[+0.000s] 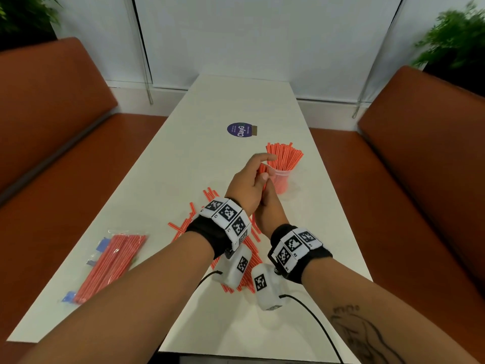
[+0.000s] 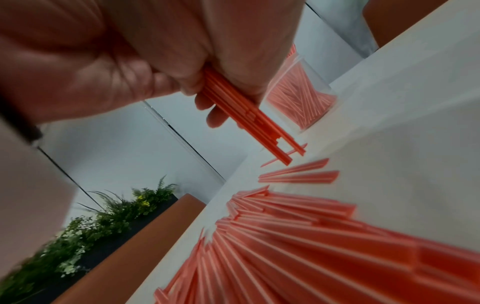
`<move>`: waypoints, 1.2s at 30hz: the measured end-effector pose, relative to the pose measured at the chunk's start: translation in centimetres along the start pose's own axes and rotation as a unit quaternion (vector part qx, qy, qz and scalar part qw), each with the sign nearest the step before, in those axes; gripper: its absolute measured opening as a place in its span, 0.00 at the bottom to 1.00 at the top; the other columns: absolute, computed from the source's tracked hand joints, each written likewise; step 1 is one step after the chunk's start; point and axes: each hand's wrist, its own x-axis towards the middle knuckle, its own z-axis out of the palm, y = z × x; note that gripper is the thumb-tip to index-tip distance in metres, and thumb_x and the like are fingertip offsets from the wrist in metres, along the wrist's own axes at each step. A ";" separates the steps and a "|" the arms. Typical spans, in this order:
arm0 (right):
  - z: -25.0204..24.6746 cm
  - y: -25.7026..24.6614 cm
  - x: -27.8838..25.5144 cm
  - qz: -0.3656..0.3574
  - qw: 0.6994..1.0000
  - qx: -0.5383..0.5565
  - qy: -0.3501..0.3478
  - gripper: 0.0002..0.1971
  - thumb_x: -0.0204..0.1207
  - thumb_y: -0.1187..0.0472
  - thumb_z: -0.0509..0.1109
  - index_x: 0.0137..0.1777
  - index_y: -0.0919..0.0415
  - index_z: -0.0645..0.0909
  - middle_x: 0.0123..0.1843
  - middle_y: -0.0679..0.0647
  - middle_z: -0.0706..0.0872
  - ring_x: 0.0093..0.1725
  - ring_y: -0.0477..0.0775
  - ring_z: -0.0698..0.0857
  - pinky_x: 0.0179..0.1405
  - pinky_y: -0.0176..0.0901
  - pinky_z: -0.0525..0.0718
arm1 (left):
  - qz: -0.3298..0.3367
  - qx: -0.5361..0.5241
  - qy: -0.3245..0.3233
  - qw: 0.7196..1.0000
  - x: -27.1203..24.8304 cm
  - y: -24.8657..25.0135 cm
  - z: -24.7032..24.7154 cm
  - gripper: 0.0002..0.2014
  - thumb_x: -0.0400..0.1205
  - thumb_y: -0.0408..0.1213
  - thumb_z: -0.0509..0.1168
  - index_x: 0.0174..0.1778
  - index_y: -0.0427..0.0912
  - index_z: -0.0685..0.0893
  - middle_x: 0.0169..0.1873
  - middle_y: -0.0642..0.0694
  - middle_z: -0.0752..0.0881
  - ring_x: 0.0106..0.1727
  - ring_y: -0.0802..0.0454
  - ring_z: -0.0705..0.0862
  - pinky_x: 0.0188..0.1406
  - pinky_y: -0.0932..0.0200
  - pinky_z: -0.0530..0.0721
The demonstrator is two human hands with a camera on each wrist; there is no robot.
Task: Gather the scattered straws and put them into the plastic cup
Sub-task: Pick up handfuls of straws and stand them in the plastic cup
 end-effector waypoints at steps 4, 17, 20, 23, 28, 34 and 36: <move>-0.8 1.9 -0.4 0.020 0.992 -0.125 -0.005 0.23 0.80 0.53 0.55 0.71 0.65 0.67 0.63 0.62 0.82 0.63 0.57 0.82 0.65 0.57 0.79 | -0.017 0.036 -0.028 0.999 -0.6 -1.6 0.6 0.15 0.84 0.27 0.54 0.61 0.43 0.81 0.60 0.48 0.85 0.66 0.51 0.80 0.67 0.59 0.76; -0.9 -2.8 0.6 -0.049 0.880 -0.467 -0.076 0.07 0.83 0.67 0.55 0.55 0.61 0.74 0.37 0.49 0.80 0.34 0.48 0.80 0.33 0.32 0.75 | -0.199 -0.086 -0.086 0.972 0.4 -1.9 -0.7 0.25 0.83 0.46 0.60 0.75 0.41 0.68 0.69 0.43 0.77 0.70 0.45 0.76 0.72 0.42 0.75; 0.3 -3.3 -0.2 -0.064 0.847 -0.519 -0.094 0.15 0.81 0.71 0.55 0.66 0.69 0.74 0.53 0.63 0.85 0.52 0.61 0.85 0.52 0.50 0.84 | -0.241 -0.151 -0.022 0.958 0.3 -2.3 -0.3 0.20 0.85 0.46 0.56 0.69 0.40 0.75 0.61 0.41 0.81 0.64 0.44 0.80 0.68 0.42 0.79; 0.8 -3.4 -1.1 -0.059 0.848 -0.513 -0.116 0.15 0.80 0.71 0.55 0.67 0.70 0.69 0.53 0.67 0.85 0.50 0.64 0.86 0.50 0.56 0.84 | -0.244 -0.195 0.029 0.950 0.2 -3.1 -0.2 0.12 0.84 0.43 0.55 0.50 0.45 0.83 0.56 0.41 0.88 0.63 0.41 0.83 0.69 0.43 0.77; -1.1 -3.4 -1.9 0.107 0.895 -0.378 -0.209 0.09 0.78 0.65 0.66 0.38 0.55 0.73 0.32 0.56 0.80 0.29 0.53 0.80 0.31 0.46 0.83 | -0.301 -0.474 0.163 0.811 0.5 -3.1 -1.3 0.11 0.86 0.35 0.54 0.38 0.41 0.73 0.25 0.45 0.79 0.26 0.49 0.83 0.37 0.49 0.85; -1.9 -2.5 -2.9 -0.147 0.926 -0.349 -0.003 0.21 0.79 0.44 0.59 0.65 0.58 0.69 0.61 0.49 0.74 0.59 0.46 0.76 0.60 0.44 0.77 | -0.313 -0.573 0.204 0.730 1.3 -3.7 -2.6 0.15 0.87 0.40 0.54 0.33 0.41 0.71 0.19 0.50 0.70 0.16 0.56 0.70 0.27 0.55 0.87; -1.8 -2.4 -2.6 -0.306 0.852 -0.424 -0.023 0.26 0.79 0.37 0.49 0.65 0.56 0.69 0.64 0.54 0.76 0.64 0.48 0.73 0.65 0.43 0.70 | -0.322 -0.583 0.157 0.729 1.3 -3.3 -2.0 0.16 0.87 0.41 0.53 0.34 0.40 0.72 0.20 0.49 0.71 0.17 0.56 0.73 0.25 0.56 0.88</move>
